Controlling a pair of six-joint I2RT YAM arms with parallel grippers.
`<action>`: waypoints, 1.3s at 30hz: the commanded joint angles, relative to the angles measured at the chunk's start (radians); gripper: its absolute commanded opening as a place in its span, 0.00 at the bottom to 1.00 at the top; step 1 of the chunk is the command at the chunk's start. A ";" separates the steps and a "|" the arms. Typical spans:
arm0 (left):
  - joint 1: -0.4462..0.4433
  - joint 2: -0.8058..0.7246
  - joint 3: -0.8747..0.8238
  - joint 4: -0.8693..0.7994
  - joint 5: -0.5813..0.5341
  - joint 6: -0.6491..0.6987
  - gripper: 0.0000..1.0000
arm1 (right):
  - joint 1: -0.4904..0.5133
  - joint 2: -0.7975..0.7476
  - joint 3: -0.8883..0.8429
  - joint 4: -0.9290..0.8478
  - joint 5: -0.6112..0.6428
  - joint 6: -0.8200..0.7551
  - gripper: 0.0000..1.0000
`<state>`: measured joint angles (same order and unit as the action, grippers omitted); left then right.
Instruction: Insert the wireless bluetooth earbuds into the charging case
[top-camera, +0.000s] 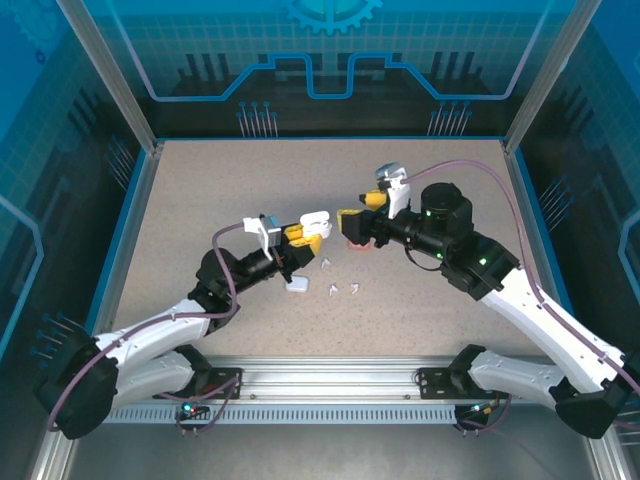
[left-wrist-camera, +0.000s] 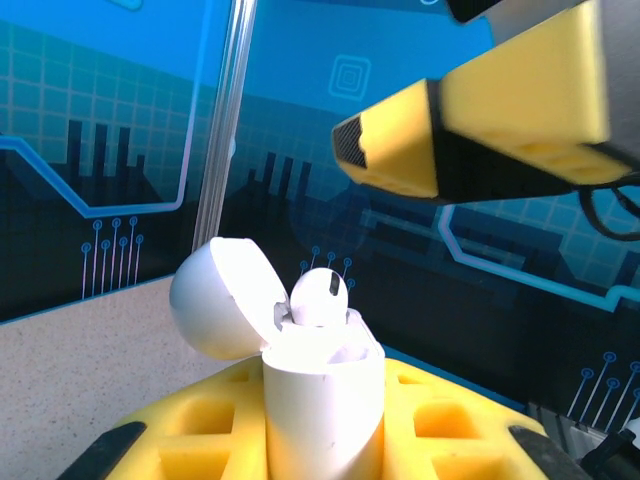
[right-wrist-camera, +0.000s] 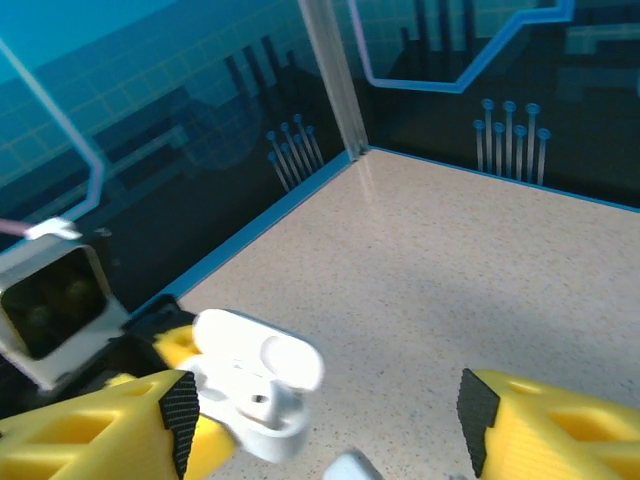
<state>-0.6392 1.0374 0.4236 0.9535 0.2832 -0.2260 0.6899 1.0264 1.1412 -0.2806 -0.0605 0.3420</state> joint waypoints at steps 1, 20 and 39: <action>-0.009 -0.060 -0.004 0.016 -0.022 0.046 0.05 | -0.053 -0.004 -0.045 -0.071 0.069 0.063 0.73; -0.010 -0.267 -0.005 -0.173 -0.063 0.122 0.05 | 0.009 0.641 0.001 -0.125 0.054 0.270 0.64; -0.008 -0.287 -0.015 -0.175 -0.067 0.138 0.05 | 0.091 1.021 0.303 -0.343 0.262 0.160 0.67</action>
<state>-0.6399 0.7628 0.4206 0.7631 0.2386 -0.1196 0.7605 2.0136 1.4109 -0.5610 0.1738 0.5247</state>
